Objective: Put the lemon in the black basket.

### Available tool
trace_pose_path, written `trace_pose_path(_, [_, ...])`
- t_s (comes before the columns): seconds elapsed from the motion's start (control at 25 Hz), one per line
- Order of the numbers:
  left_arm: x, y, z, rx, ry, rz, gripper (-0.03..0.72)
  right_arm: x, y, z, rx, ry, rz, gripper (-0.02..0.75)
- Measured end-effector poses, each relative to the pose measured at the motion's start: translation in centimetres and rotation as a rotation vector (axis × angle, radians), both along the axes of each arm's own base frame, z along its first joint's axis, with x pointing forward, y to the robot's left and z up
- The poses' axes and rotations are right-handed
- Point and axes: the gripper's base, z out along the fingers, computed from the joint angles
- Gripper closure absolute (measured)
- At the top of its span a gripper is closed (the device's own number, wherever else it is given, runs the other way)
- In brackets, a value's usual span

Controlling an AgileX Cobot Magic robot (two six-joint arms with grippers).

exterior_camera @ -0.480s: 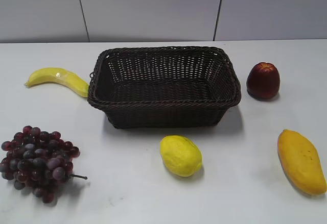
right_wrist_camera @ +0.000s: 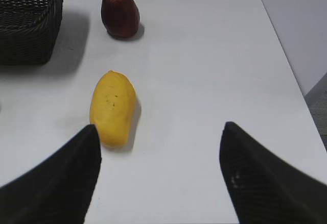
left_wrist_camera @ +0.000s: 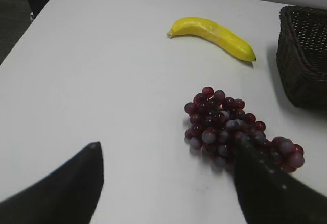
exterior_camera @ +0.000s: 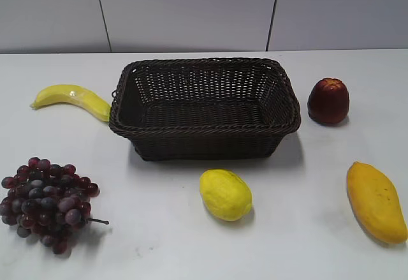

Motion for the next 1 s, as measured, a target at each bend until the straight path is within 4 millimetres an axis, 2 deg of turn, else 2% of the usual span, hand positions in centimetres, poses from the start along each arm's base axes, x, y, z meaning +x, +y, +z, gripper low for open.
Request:
trace_pose_path(0.2, [0.2,-0.1,0.4,-0.007,-0.016,-0.003,0.087,0.0,0.0,0.0,0.000,0.000,0.000,0.148])
trace_pose_path(0.36, [2.6,-0.5,2.4,-0.066,-0.047,-0.029,0.087,0.0,0.0,0.0,0.000,0.000,0.000,0.148])
trace_pose_path(0.68, [11.0,-2.6,5.1,-0.234,0.036,-0.219,0.090,0.0,0.0,0.0,0.000,0.000,0.000,0.148])
trace_pose_path(0.84, [15.1,-3.8,6.0,-0.321,0.109,-0.341,0.092,0.0,0.0,0.0,0.000,0.000,0.000,0.148])
trace_pose_path(1.0, [18.3,-5.3,6.2,-0.353,0.175,-0.442,0.095,0.0,0.0,0.0,0.000,0.000,0.000,0.148])
